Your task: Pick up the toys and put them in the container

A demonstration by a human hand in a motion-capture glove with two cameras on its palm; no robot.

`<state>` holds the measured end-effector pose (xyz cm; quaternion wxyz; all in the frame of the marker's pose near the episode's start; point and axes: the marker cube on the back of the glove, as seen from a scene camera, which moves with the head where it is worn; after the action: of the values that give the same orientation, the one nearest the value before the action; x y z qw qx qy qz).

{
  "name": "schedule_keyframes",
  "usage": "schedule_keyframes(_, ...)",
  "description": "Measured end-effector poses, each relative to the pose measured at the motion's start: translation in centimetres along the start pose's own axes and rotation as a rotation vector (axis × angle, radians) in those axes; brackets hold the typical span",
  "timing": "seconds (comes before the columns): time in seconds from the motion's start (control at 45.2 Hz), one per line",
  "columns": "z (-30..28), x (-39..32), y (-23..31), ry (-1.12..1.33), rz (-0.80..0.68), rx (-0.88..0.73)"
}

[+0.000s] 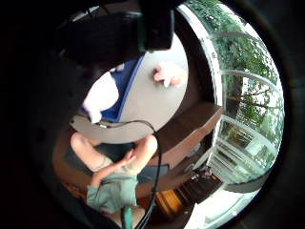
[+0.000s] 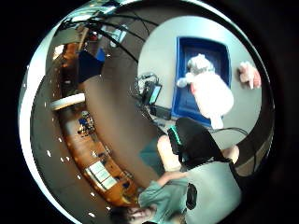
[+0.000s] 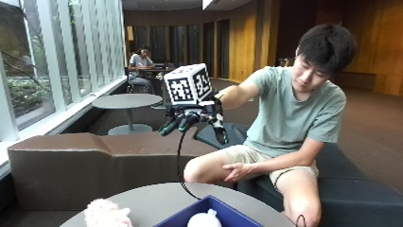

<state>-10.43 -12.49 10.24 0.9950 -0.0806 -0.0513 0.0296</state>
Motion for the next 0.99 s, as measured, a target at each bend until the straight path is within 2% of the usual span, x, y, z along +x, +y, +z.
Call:
schedule_keyframes(0.199, -5.4, 3.6, 2.2, 0.0, 0.036, 0.131)
schedule_keyframes(0.531, -9.5, 10.2, 3.7, 0.071, 0.126, 0.177)
schedule_keyframes(0.818, -5.7, 17.8, 0.5, 0.122, 0.173, 0.108)
schedule_keyframes(0.995, 1.0, 23.2, -5.7, 0.126, 0.193, 0.014)
